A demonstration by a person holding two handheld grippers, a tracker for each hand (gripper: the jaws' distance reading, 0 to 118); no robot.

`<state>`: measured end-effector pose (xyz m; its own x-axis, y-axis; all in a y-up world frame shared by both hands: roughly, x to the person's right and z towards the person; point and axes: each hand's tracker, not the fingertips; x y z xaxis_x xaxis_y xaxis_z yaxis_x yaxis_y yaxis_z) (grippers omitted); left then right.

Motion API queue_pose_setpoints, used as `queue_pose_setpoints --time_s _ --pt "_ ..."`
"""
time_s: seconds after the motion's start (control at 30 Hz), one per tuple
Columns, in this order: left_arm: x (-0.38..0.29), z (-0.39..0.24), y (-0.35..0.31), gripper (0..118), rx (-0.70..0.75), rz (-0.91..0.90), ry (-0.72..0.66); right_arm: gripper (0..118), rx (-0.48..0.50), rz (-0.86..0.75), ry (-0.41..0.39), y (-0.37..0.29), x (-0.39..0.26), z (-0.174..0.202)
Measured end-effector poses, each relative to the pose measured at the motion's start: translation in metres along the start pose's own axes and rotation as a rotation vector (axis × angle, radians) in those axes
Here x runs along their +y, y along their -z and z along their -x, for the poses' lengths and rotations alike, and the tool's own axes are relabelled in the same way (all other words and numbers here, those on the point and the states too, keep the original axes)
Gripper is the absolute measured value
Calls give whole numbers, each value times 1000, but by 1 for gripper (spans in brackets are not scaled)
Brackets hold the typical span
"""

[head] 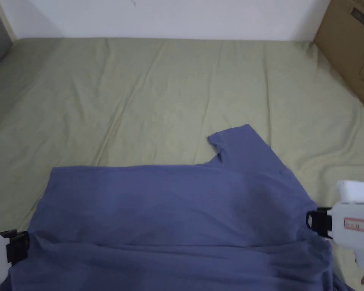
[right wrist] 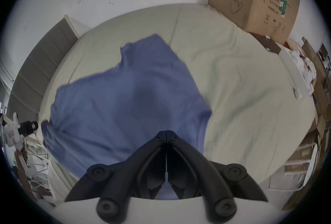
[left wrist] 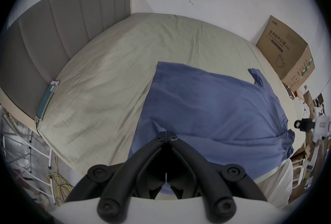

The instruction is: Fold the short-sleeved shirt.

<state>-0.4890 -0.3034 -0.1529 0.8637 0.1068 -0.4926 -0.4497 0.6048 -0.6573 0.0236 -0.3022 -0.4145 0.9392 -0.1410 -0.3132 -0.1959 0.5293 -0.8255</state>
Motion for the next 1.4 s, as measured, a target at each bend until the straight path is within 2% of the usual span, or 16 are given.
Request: queue_pose_setpoints --time_s 0.07,0.13,0.17,0.33,0.57,0.67,0.7,0.73,0.8,0.87,1.03,1.07,1.13,1.17,1.2,1.4 --pt "11 -1 4 0 -6 -5 -1 9 44 -54 33 13 36 -5" --pt "22 -6 7 0 -8 -16 -1 75 55 -51 13 34 74 -8" --pt "26 -7 11 0 -13 -20 -1 86 28 -19 -16 51 93 -7" --pt "40 -8 37 0 -20 -10 -9 86 -96 138 -57 141 145 -11" --pt "41 -4 53 0 -12 21 -18 84 -102 240 -67 192 144 -19" --pt "40 0 58 0 -3 27 -17 46 -106 215 -84 179 145 -17" --pt "40 1 59 0 2 28 -26 16 -111 201 -66 177 145 -18" --pt "39 3 60 0 2 27 -33 3 -61 188 -16 176 145 -19" --pt "39 1 57 0 -8 26 -47 2 -45 173 54 171 145 -16" --pt "43 3 59 0 -16 28 -50 2 -67 168 -12 169 144 -11" --pt "75 -2 65 2 33 19 7 2 -53 152 18 158 147 -14" --pt "86 -3 70 15 24 21 13 2 -47 147 26 157 147 -16" --pt "108 -5 87 80 18 13 18 2 -45 147 21 156 147 -16" --pt "121 -6 99 101 27 24 24 2 -47 149 16 156 146 -16" --pt "134 -7 113 108 45 51 27 2 -48 148 10 150 142 -11" --pt "162 -9 197 106 74 181 7 2 -59 162 -2 152 137 -6"
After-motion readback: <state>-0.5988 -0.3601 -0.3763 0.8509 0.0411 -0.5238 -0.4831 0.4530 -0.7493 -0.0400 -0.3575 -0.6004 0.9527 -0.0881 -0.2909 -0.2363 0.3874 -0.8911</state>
